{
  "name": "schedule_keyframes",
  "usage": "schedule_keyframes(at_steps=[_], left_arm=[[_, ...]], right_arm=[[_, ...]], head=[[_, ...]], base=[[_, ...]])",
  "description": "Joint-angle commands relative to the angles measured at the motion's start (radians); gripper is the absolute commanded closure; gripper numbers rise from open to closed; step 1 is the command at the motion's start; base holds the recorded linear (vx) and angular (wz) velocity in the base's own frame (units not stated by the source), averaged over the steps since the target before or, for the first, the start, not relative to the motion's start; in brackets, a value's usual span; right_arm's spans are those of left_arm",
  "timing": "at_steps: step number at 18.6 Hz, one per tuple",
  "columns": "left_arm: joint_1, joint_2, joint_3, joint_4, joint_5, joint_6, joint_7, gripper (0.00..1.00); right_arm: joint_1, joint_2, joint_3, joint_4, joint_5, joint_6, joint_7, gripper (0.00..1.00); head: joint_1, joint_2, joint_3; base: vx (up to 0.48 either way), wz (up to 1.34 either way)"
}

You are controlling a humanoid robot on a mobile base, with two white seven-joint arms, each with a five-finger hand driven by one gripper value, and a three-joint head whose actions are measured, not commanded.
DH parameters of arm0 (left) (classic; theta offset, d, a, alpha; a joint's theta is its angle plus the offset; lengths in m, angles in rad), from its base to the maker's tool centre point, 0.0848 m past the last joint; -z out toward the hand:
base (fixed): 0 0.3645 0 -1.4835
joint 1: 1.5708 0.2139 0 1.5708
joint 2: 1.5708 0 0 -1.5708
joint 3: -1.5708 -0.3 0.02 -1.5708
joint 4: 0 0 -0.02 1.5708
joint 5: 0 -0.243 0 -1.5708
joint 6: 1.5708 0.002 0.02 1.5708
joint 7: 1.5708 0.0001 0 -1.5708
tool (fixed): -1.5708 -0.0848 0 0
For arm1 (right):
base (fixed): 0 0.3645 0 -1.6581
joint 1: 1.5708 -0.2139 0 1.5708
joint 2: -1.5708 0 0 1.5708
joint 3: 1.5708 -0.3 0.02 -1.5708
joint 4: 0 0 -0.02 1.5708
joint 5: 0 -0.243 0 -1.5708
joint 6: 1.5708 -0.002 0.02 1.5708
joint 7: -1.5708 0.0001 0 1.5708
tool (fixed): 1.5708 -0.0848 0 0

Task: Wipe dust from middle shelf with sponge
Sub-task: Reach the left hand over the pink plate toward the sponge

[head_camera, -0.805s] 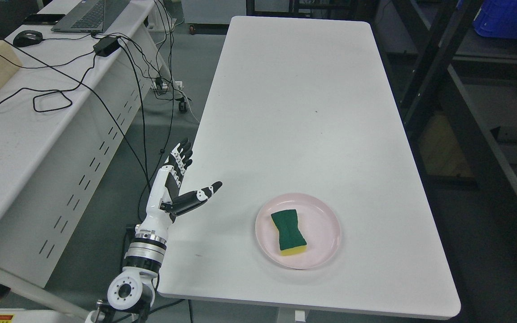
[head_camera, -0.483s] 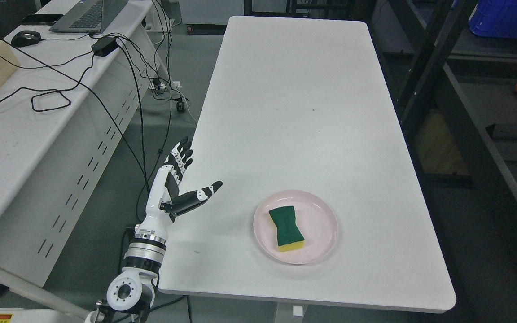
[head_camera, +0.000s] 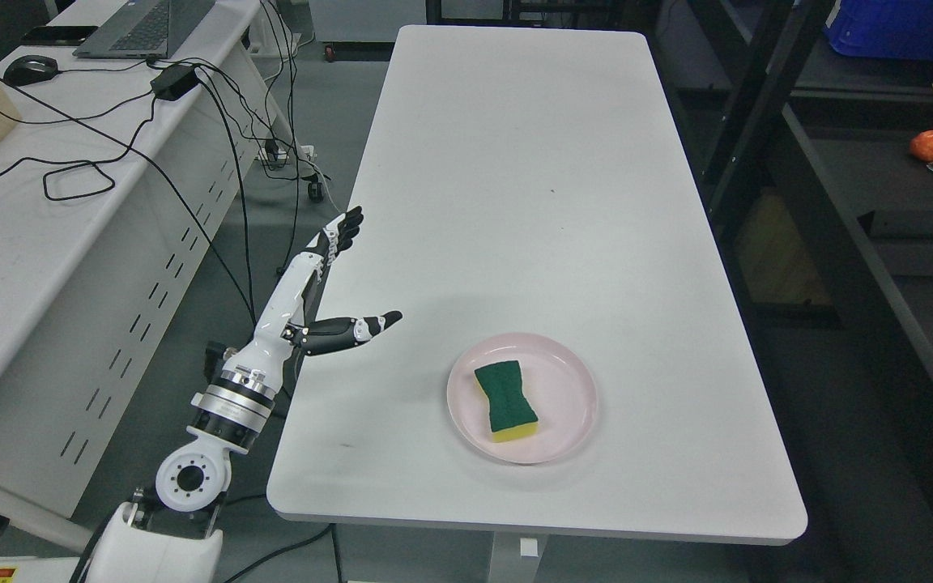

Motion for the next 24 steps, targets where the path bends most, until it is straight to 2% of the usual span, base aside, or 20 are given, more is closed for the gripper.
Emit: schedule_keyframes(at_steps=[1,4,7,9,11,16,24], left_arm=[[-0.172,0.159,-0.051,0.115,-0.483,-0.183,-0.159,0.05],[-0.241,0.164,-0.104,0.201,-0.726,-0.315,-0.161,0.06],[-0.295,0.149,-0.211,0.221,-0.826,-0.351,-0.161,0.08],[-0.335,0.150,-0.308,0.218,-0.846,-0.351,-0.167,0.14],[-0.387,0.142,-0.377,0.221,-0.864,-0.351,-0.190,0.15],[-0.424,-0.012,-0.476,0.272,-0.867,-0.351,-0.192,0.14],[-0.373,-0.103,-0.502,0.307,-0.864,-0.353,-0.190,0.13]], right_arm=[[0.000,-0.017,0.000,-0.017,0.000,-0.001,0.001,0.00],[0.000,-0.017,0.000,-0.017,0.000,-0.001,0.001,0.00],[0.000,-0.017,0.000,-0.017,0.000,-0.001,0.001,0.00],[0.000,-0.017,0.000,-0.017,0.000,-0.001,0.001,0.00],[0.000,-0.017,0.000,-0.017,0.000,-0.001,0.001,0.00],[0.000,-0.017,0.000,-0.017,0.000,-0.001,0.001,0.00],[0.000,-0.017,0.000,-0.017,0.000,-0.001,0.001,0.00]], head=[[0.0000,0.000,0.000],[0.0000,0.000,0.000],[0.0000,0.000,0.000],[0.0000,0.000,0.000],[0.0000,0.000,0.000],[0.0000,0.000,0.000],[0.0000,0.000,0.000]], base=[[0.000,0.00],[0.000,0.00],[0.000,0.00],[0.000,0.00],[0.000,0.00],[0.000,0.00],[0.000,0.00]])
